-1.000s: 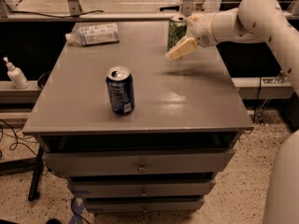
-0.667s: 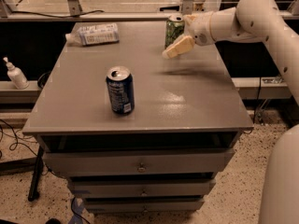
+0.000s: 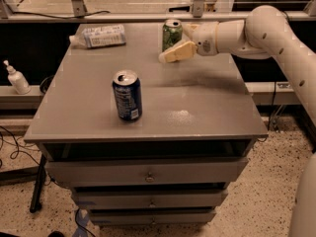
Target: Knock green can over
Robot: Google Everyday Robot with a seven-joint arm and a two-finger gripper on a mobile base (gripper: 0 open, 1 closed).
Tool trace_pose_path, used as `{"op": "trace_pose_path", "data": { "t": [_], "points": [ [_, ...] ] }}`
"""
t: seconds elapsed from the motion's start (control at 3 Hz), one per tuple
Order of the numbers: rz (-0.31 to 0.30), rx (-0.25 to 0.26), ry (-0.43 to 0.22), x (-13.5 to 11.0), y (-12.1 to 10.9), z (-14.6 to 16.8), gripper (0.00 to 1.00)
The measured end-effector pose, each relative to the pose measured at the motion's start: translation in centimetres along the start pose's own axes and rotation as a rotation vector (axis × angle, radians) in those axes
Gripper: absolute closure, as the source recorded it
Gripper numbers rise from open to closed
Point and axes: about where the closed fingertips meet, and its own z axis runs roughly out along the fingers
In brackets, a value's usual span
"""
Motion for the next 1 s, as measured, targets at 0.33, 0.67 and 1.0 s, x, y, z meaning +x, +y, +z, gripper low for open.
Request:
{"op": "trace_pose_path", "data": {
  "t": [0.33, 0.67, 1.0],
  "points": [
    [0.088, -0.109, -0.1, -2.3, 3.6, 1.1, 0.0],
    [0.15, -0.238, -0.206, -5.6, 7.1, 2.2, 0.0],
    [0.193, -0.356, -0.293, -8.6, 10.5, 3.5, 0.0]
  ]
}}
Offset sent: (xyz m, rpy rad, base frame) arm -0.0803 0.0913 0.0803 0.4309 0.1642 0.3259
